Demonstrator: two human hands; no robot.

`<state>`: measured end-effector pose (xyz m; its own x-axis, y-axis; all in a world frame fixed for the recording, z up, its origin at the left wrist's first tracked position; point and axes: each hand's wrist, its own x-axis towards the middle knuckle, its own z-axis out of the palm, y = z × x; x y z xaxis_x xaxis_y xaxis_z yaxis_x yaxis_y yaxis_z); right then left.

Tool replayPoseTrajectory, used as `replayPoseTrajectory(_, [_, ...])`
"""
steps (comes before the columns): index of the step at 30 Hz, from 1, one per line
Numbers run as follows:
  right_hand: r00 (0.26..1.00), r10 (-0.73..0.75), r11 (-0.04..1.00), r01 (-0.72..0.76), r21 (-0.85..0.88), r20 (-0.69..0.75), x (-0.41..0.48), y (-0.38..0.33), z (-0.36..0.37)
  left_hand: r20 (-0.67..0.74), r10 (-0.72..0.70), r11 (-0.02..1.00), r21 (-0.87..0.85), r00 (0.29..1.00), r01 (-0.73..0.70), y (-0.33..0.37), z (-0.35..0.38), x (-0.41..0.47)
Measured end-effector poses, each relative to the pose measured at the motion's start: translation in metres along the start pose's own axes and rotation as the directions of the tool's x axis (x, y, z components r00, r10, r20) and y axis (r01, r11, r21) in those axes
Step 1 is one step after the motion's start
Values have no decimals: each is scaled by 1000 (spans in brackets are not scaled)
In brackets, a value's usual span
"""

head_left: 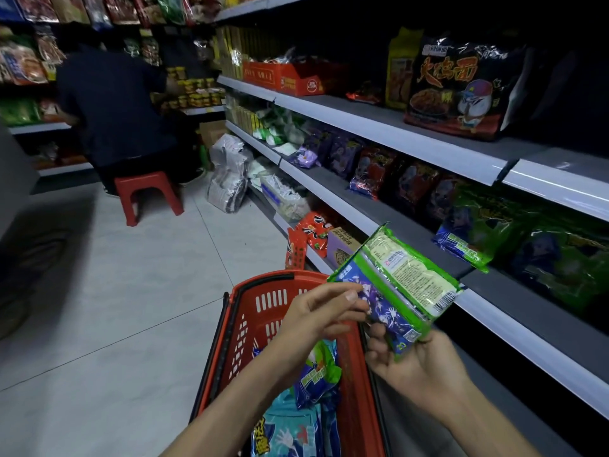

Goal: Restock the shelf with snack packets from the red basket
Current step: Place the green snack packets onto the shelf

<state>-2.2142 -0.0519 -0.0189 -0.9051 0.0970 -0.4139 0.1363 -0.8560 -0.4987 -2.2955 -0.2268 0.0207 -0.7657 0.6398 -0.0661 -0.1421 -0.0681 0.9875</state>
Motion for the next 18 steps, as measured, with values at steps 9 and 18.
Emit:
replayPoseTrajectory(9, [965, -244, 956, 221, -193, -99, 4, -2, -4, -51, -28, 998, -56, 998, 25, 0, 1, 1])
replayPoseTrajectory(18, [825, -564, 759, 502, -415, -33, -8, -6, -4, -161, 15, 1000, 25, 987, -11, -6, -1, 10])
